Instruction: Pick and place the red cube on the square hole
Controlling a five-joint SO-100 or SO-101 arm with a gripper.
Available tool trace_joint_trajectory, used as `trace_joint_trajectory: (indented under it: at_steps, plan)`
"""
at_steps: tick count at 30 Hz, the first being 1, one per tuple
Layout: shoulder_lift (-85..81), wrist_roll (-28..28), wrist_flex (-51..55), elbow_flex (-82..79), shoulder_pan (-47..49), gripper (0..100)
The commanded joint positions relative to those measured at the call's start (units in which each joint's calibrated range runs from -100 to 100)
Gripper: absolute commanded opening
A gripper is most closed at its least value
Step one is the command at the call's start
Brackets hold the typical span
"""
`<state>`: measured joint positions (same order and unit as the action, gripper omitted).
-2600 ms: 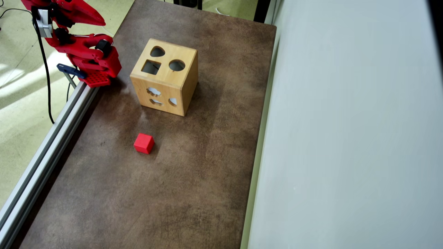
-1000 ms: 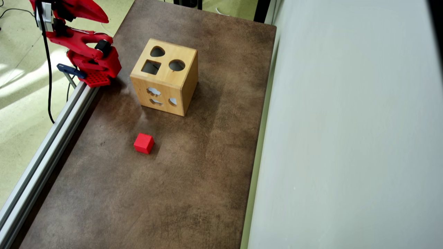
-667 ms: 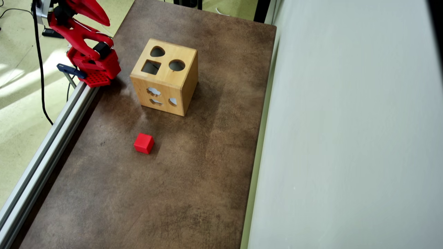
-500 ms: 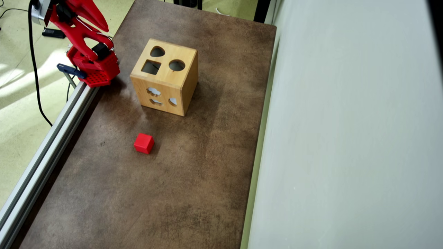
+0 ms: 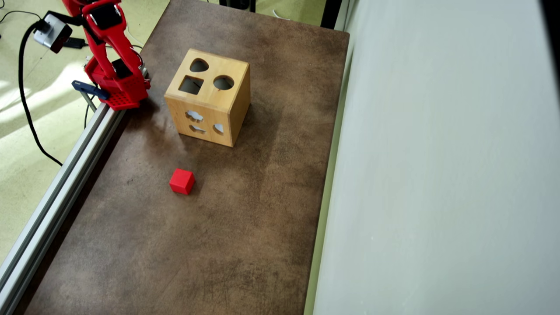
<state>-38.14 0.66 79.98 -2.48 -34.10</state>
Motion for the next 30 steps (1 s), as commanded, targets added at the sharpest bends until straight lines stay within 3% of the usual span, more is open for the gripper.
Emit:
trace_joint_trajectory:
  at_steps: [1,11,30]
  plan:
    - [4.8,0.4,-1.2,0.6,-0.7,3]
    - [18.3,0.4,-1.2,0.8,-0.6,4]
    - [19.2,0.4,-0.2,0.6,-0.7,4]
